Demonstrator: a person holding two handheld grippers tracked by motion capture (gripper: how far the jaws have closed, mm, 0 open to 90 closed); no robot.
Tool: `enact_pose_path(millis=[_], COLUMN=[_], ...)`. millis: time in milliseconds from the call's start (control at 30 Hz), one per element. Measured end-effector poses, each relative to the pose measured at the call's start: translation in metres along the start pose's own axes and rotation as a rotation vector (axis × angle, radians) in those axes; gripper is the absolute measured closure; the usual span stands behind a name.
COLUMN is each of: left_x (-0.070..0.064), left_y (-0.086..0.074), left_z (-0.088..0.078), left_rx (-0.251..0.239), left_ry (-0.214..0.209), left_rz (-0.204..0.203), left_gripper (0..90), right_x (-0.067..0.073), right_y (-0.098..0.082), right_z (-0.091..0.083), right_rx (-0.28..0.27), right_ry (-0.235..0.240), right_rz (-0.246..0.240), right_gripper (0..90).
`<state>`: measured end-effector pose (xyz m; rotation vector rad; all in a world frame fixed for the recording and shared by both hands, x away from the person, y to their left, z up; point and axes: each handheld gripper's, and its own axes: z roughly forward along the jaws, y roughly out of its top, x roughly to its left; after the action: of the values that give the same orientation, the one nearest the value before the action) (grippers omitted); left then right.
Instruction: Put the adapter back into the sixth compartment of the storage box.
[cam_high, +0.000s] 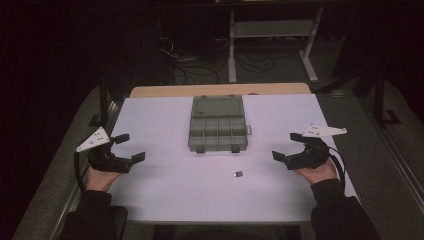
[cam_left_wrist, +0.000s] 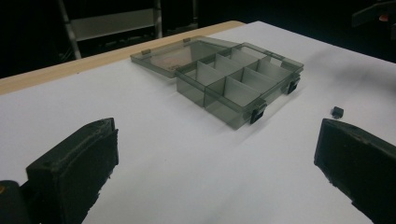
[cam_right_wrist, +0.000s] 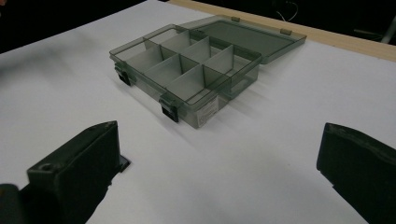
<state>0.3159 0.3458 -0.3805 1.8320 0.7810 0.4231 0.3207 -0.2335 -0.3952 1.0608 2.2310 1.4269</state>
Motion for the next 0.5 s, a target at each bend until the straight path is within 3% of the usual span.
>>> enact_pose_path(millis=[500], left_x=[-0.0008], left_y=[0.0002], left_z=[0.0010], left_rx=[0.015], left_ry=[0.004], left_rz=[0.003], left_gripper=[0.0], right_x=[0.0023], right_y=[-0.0003], right_z=[-0.0008], right_rx=[-0.002], right_ry=[-0.001], right_rz=[-0.009], right_gripper=[0.0])
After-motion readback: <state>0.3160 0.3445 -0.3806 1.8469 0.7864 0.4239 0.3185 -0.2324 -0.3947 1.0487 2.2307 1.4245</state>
